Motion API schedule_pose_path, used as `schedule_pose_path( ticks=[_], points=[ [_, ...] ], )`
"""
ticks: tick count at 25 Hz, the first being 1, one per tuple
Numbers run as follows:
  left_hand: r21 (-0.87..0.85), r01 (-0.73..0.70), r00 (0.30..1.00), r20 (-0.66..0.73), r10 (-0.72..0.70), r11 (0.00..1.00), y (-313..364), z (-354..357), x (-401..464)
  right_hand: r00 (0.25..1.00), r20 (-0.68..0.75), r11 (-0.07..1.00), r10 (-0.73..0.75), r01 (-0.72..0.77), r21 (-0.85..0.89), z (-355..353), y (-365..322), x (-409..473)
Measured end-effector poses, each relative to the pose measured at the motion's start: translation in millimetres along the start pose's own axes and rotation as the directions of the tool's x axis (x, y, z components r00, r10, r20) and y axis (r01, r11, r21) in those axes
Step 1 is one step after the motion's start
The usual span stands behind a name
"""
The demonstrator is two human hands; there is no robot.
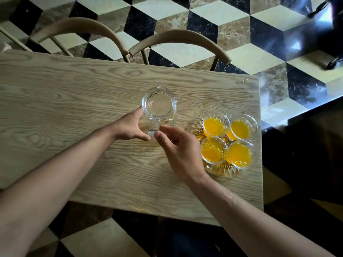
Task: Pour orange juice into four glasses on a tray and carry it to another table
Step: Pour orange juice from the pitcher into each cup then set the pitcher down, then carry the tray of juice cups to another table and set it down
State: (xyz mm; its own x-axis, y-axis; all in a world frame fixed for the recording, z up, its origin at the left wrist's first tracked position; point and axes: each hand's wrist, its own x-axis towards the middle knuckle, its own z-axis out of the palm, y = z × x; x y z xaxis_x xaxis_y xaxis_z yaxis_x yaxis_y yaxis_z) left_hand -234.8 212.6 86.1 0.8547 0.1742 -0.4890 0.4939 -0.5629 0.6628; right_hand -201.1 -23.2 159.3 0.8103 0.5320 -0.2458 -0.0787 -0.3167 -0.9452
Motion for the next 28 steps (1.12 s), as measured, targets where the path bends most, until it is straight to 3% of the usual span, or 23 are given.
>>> schedule_pose_path(
  ticks=[4, 8, 16, 20, 28],
  points=[
    [-0.178, 0.117, 0.976, -0.163, -0.147, 0.977, 8, -2, -31, 1.0, -0.012, 0.996, -0.011, 0.01, -0.093, -43, 8, 6],
    [-0.353, 0.068, 0.908, -0.366, -0.204, 0.933, 33, 5, -69, 0.998, -0.041, 0.991, -0.045, 0.04, -0.131, -95, 15, 0],
    [-0.342, 0.031, 0.766, -0.595, -0.242, 0.939, 80, 55, -145, 0.981, -0.128, 0.964, -0.143, 0.109, -0.242, -181, 36, -33],
    [-0.363, 0.068, 0.748, -0.597, -0.289, 0.929, 103, 101, -161, 0.966, -0.194, 0.96, -0.172, 0.121, -0.251, -220, 51, -52],
    [-0.354, 0.147, 0.866, -0.405, -0.293, 0.923, 122, 161, -106, 0.958, -0.28, 0.939, -0.061, -0.04, -0.341, -256, 98, -59]
  ],
)
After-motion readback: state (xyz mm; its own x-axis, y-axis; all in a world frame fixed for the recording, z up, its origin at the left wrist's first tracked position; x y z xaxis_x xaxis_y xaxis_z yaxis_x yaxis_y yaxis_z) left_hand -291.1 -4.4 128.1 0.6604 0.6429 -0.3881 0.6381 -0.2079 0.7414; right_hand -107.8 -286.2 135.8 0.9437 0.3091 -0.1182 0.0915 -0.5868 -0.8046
